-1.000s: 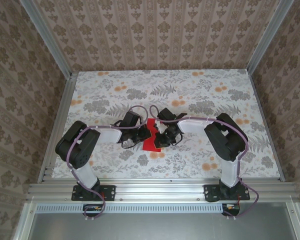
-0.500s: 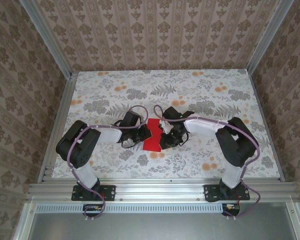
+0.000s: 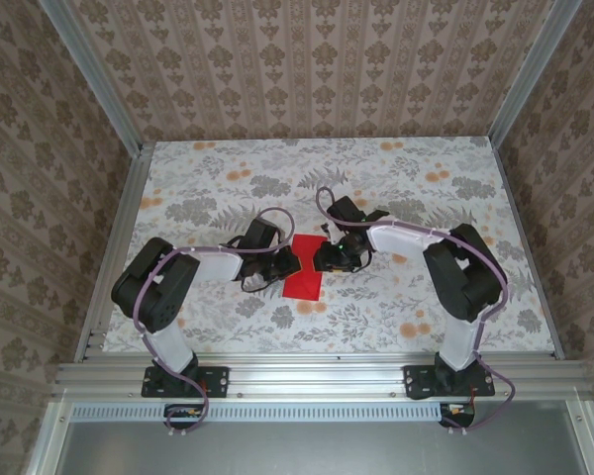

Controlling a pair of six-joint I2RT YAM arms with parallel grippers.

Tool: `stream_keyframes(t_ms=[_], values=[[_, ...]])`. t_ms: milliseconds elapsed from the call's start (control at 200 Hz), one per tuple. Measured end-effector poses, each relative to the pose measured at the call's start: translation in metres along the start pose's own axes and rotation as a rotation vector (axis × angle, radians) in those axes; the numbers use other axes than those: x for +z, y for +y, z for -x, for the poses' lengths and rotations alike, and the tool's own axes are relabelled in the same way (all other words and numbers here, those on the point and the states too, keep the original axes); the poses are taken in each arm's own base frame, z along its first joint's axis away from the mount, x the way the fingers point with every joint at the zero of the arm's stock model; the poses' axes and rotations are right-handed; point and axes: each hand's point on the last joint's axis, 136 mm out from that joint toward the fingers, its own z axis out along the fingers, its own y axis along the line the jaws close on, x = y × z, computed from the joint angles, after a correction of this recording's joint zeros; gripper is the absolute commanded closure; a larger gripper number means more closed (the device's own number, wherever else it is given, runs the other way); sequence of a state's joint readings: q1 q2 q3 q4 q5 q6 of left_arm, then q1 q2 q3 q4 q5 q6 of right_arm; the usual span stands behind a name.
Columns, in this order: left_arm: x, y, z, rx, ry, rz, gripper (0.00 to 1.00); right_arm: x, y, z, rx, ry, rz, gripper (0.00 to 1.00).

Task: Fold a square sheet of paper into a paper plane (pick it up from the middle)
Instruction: Fold the triangle a second time at the center of the table.

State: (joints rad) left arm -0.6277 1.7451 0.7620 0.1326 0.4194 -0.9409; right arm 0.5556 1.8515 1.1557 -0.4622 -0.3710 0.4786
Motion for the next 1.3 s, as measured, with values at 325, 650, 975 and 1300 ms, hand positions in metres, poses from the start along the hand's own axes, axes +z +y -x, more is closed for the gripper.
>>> stream_keyframes(t_ms=[325, 650, 975, 1300], values=[[0.0, 0.0, 0.0, 0.001, 0.002, 0.003, 0.89, 0.014, 0.003, -0.004, 0.012, 0.048, 0.052, 0.65], [0.0, -0.002, 0.001, 0.003, 0.004, 0.006, 0.82, 0.018, 0.014, -0.005, 0.016, 0.067, 0.119, 0.79], [-0.027, -0.004, -0.006, 0.011, -0.031, 0.013, 0.54, 0.018, 0.019, -0.002, 0.011, 0.059, 0.146, 0.93], [-0.044, 0.012, -0.049, -0.005, -0.006, 0.027, 0.74, 0.028, 0.013, -0.005, -0.013, 0.08, 0.137, 0.95]])
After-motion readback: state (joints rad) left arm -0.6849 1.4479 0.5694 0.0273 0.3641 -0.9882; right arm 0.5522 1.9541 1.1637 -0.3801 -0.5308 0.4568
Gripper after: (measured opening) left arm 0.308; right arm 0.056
